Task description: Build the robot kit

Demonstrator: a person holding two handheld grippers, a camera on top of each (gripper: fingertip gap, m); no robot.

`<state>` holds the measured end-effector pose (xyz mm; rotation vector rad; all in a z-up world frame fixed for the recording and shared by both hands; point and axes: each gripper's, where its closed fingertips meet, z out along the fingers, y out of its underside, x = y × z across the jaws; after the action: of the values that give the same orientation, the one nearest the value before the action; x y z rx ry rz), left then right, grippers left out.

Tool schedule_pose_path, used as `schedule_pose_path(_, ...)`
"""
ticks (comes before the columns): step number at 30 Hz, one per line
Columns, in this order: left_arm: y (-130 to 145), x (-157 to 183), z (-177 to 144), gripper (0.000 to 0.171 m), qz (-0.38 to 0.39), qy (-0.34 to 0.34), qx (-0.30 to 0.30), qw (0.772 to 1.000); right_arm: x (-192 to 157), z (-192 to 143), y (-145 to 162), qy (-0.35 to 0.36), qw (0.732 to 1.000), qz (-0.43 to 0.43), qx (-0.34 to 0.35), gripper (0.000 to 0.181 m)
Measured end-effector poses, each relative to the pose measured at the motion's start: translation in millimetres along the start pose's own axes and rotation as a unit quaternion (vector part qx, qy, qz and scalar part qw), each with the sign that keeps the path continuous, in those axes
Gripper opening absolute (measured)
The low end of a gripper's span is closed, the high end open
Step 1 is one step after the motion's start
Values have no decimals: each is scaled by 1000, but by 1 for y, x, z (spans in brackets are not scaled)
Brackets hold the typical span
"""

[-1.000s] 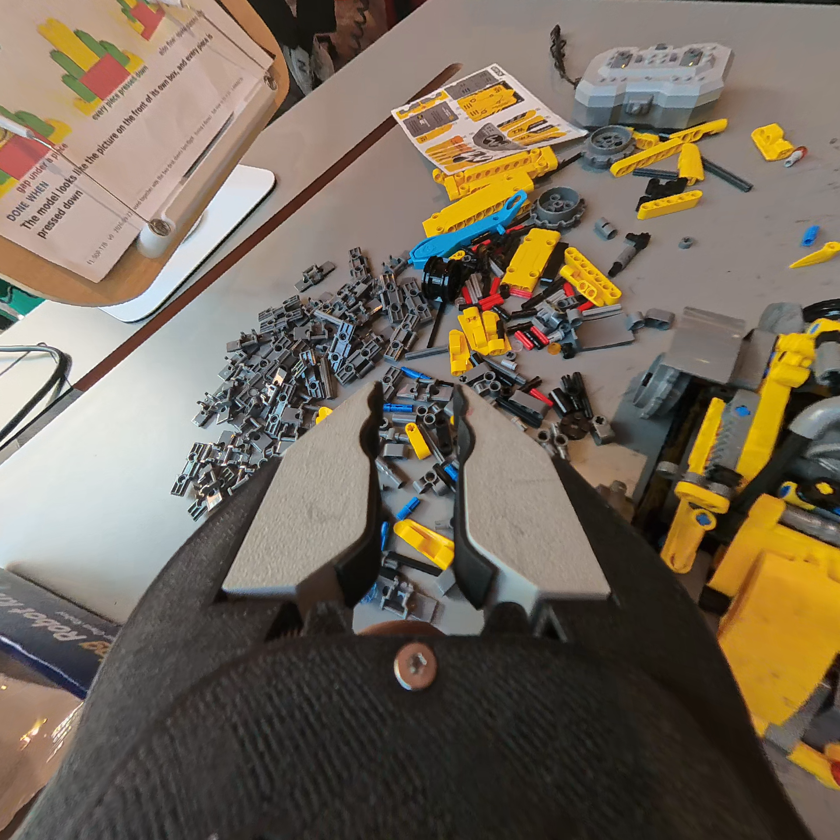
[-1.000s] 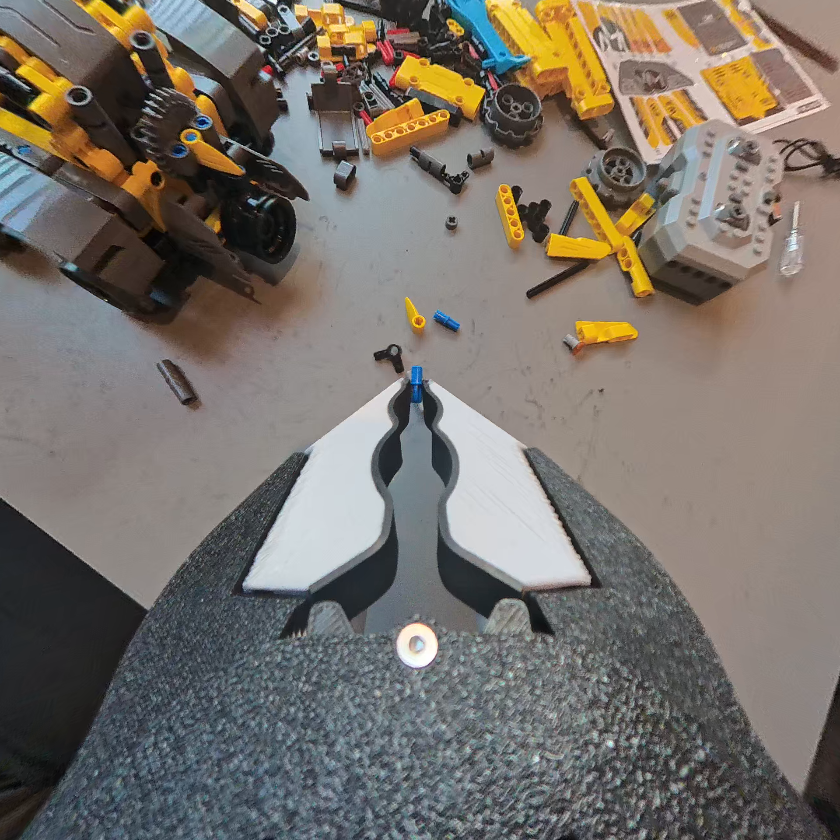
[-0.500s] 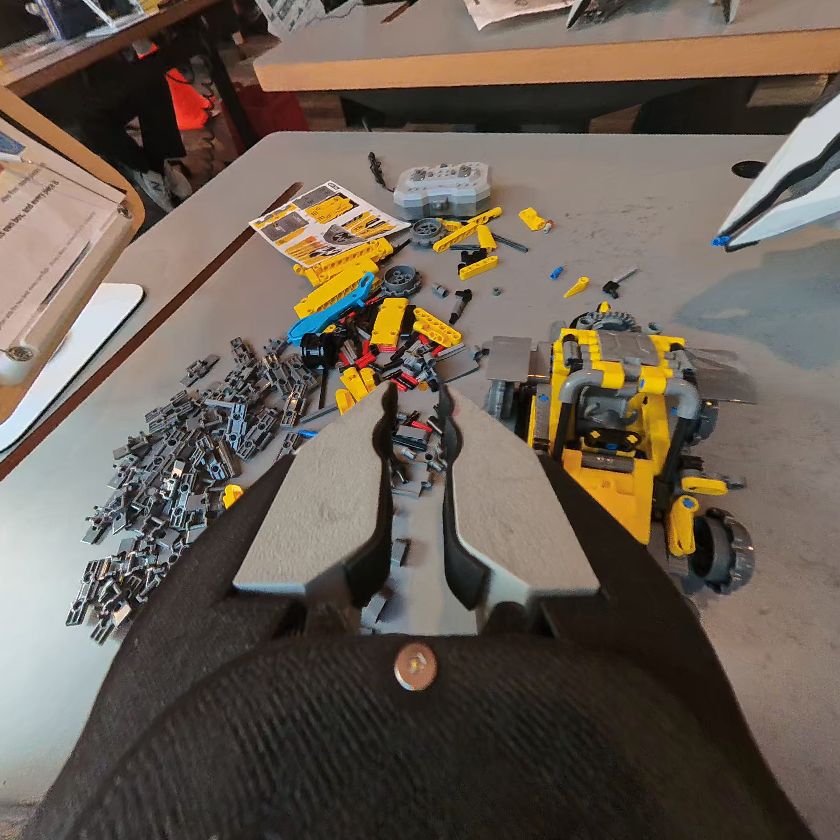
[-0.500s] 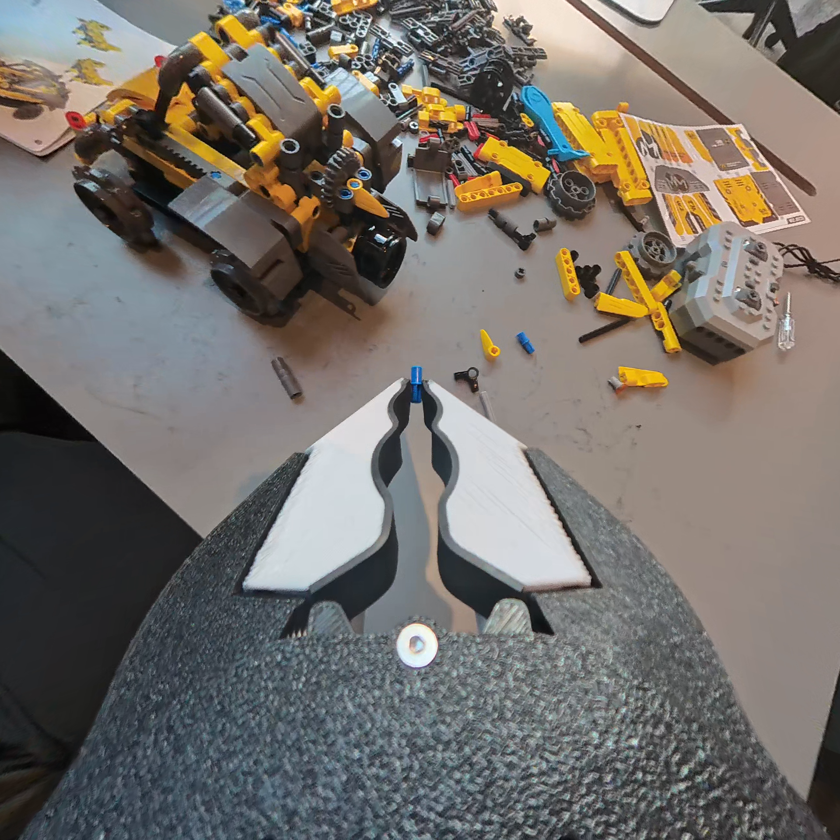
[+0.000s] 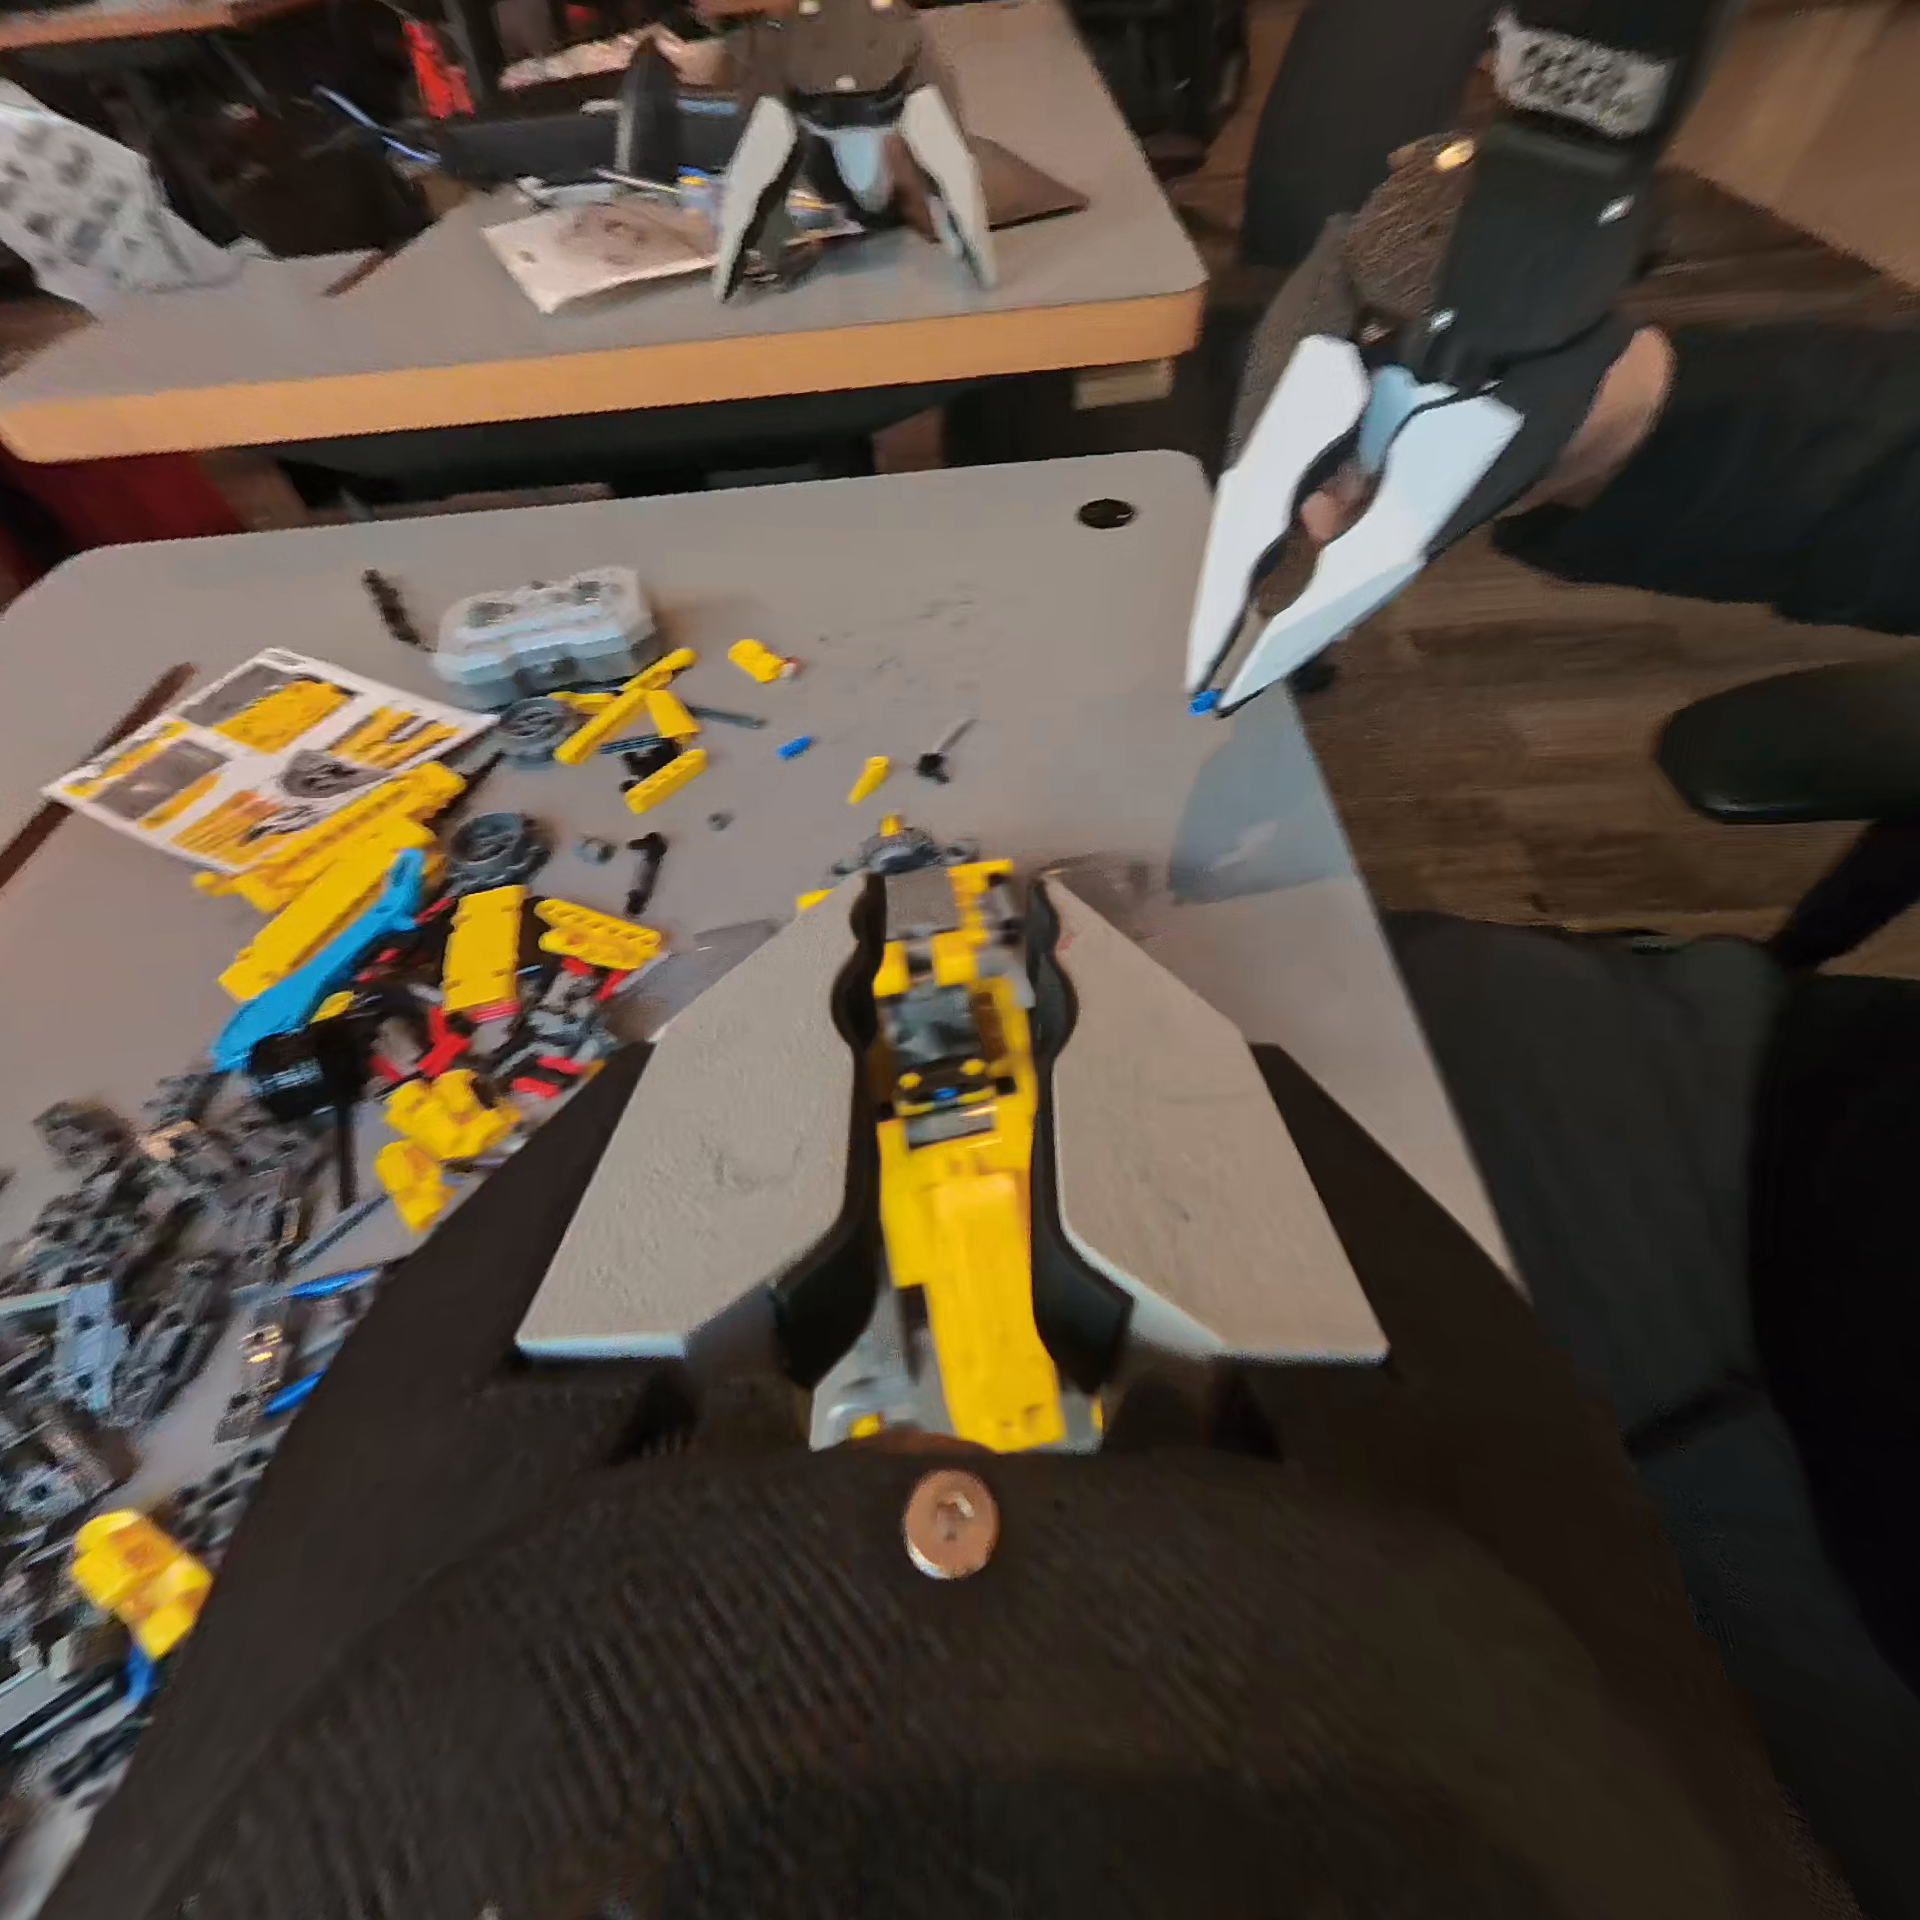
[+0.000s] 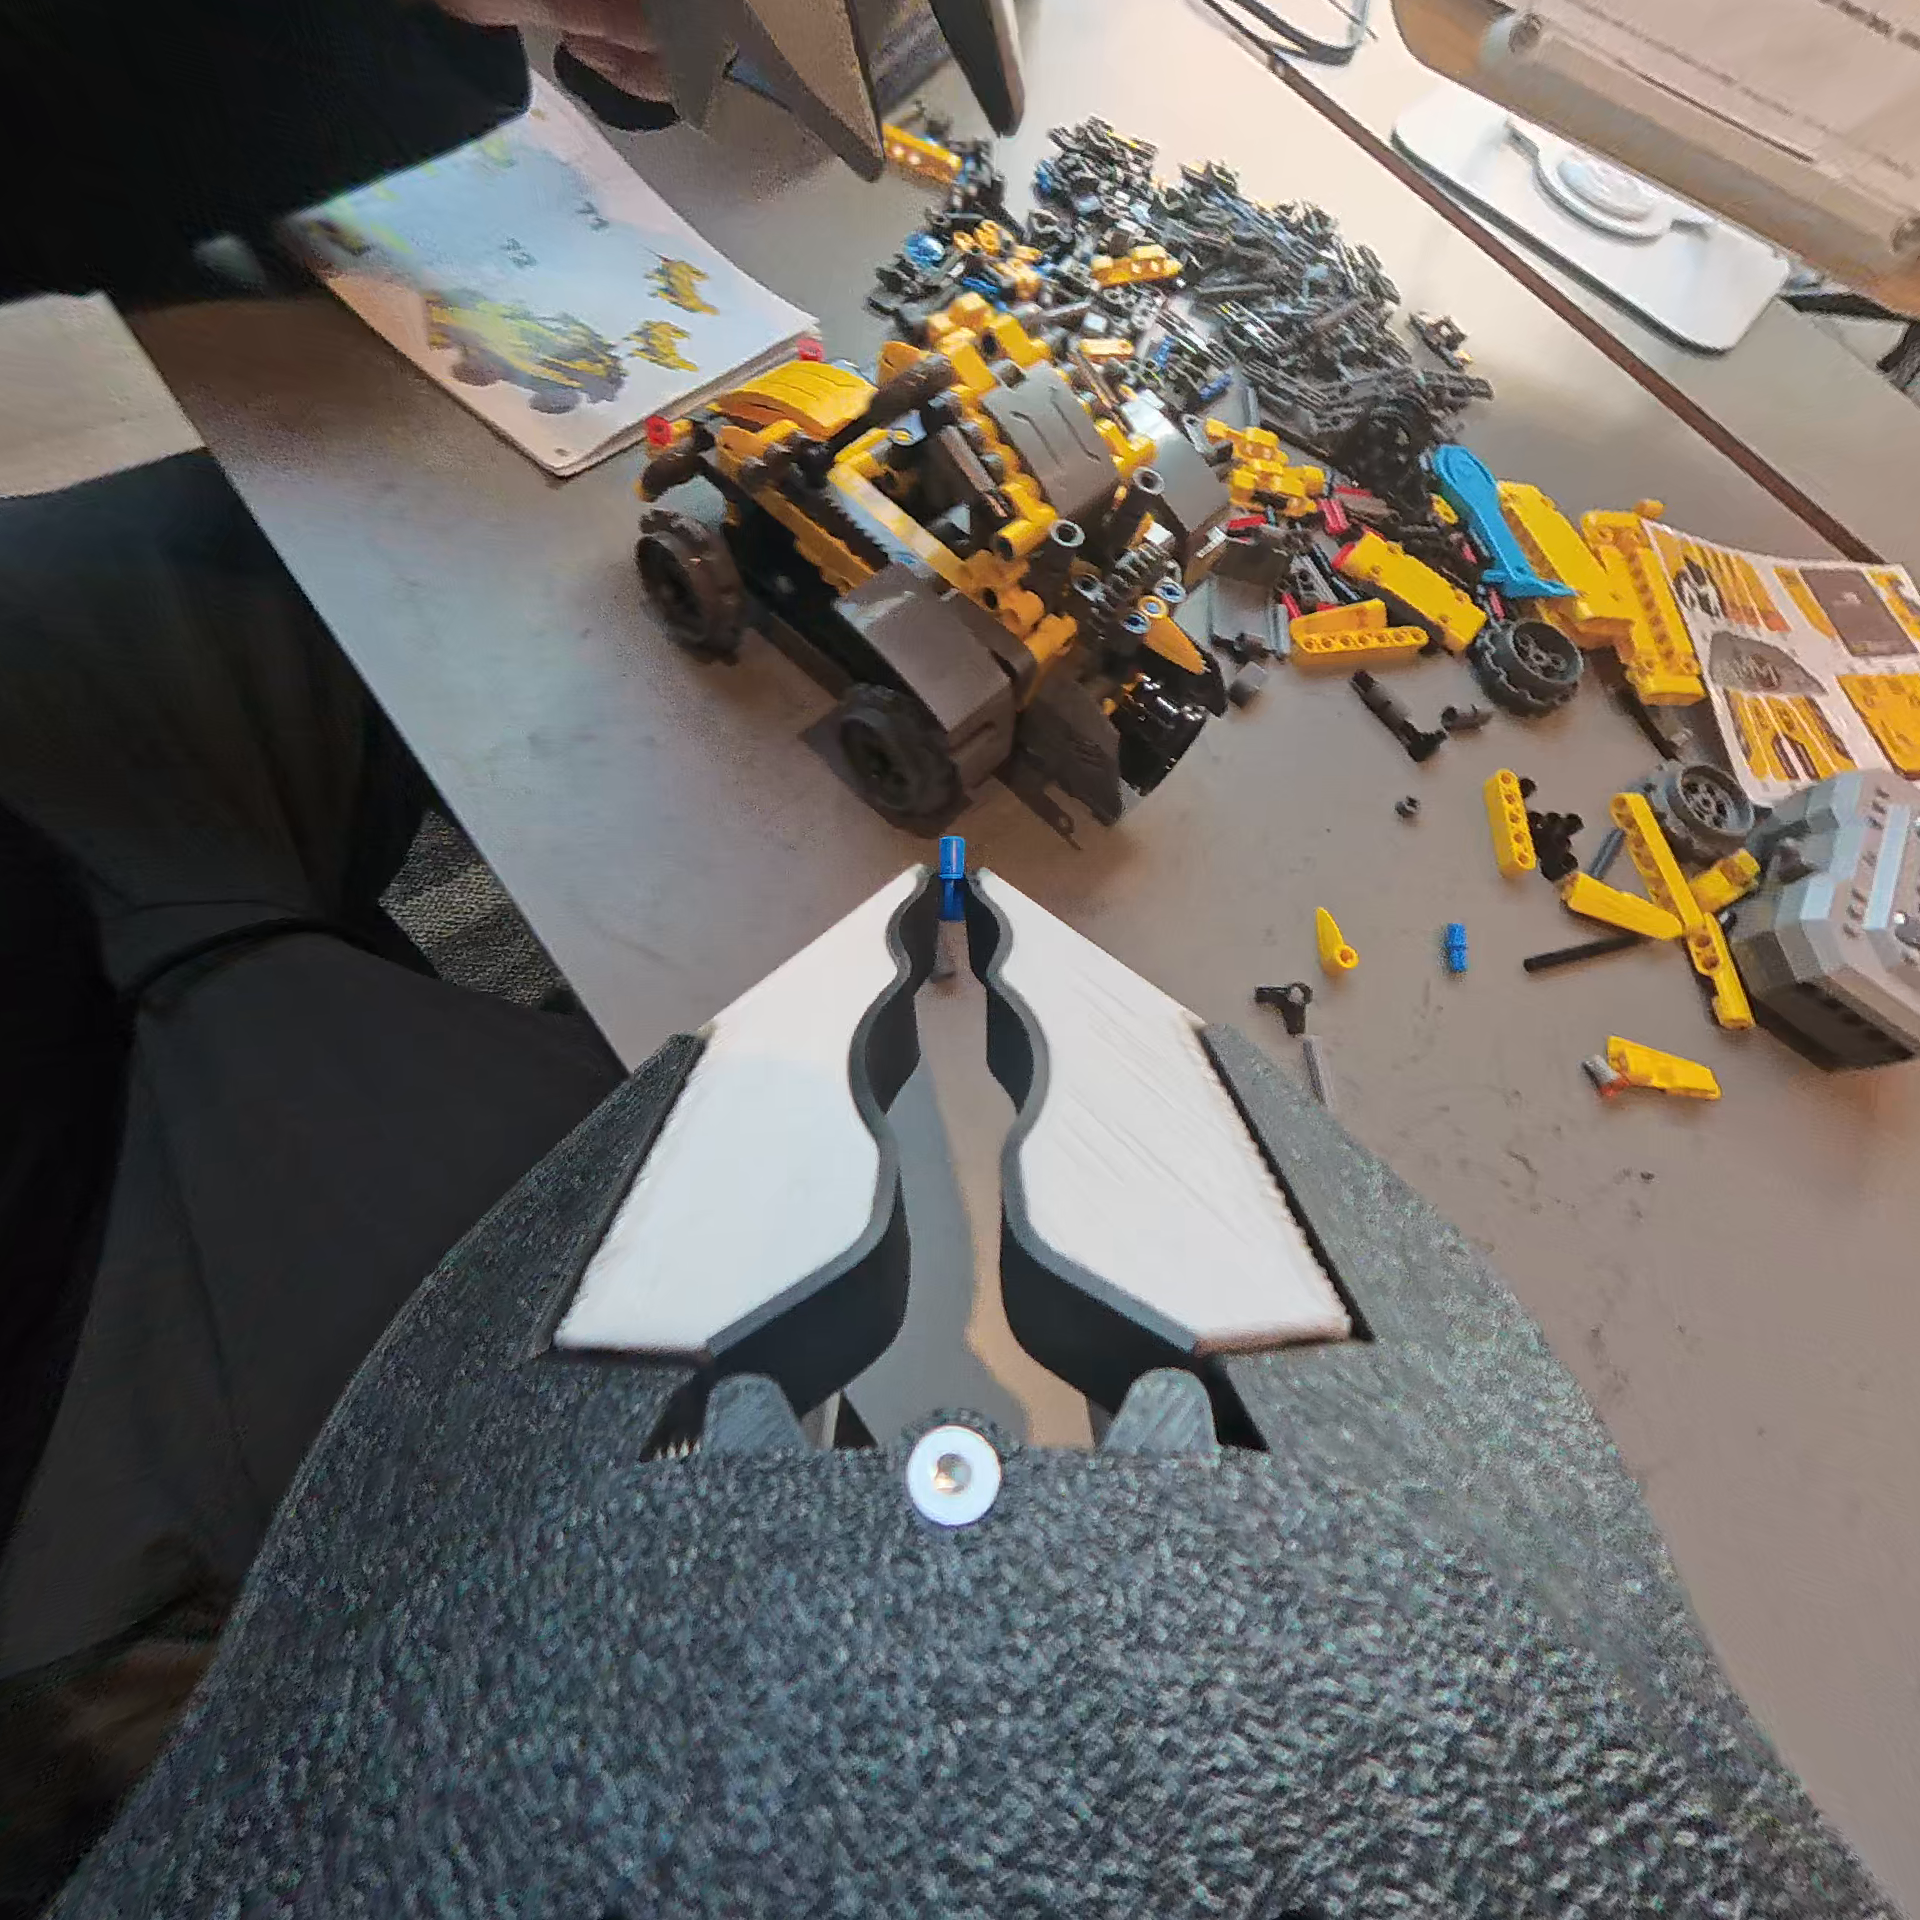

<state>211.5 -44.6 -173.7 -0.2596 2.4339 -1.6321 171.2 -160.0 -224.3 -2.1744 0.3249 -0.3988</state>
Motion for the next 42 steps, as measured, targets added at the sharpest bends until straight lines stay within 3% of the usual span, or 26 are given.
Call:
schedule_pose_path(3,-12,29,-7,22,7,24,-20,999,-13,-3,-6,-18,1000,-22,11,2)
schedule_pose_path(5,-13,42,-14,12,-7,8,-31,999,-25,-4,-16,-32,998,-38,32,2)
schedule_pose_path(9,2,72,-13,10,-129,15,-39,991,-50,-6,-34,-36,992,-104,53,2)
schedule_pose_path(12,16,77,-7,7,-183,-20,-38,982,-64,-6,-42,-22,986,-150,63,2)
schedule_pose_path(21,14,129,24,17,-248,74,-16,966,-88,-2,-42,2,969,-242,41,2)
schedule_pose_path(32,16,146,33,12,-316,137,9,939,-99,5,-38,12,961,-275,30,2)
schedule_pose_path(42,20,146,33,1,-341,147,23,928,-106,11,-35,7,961,-273,35,2)
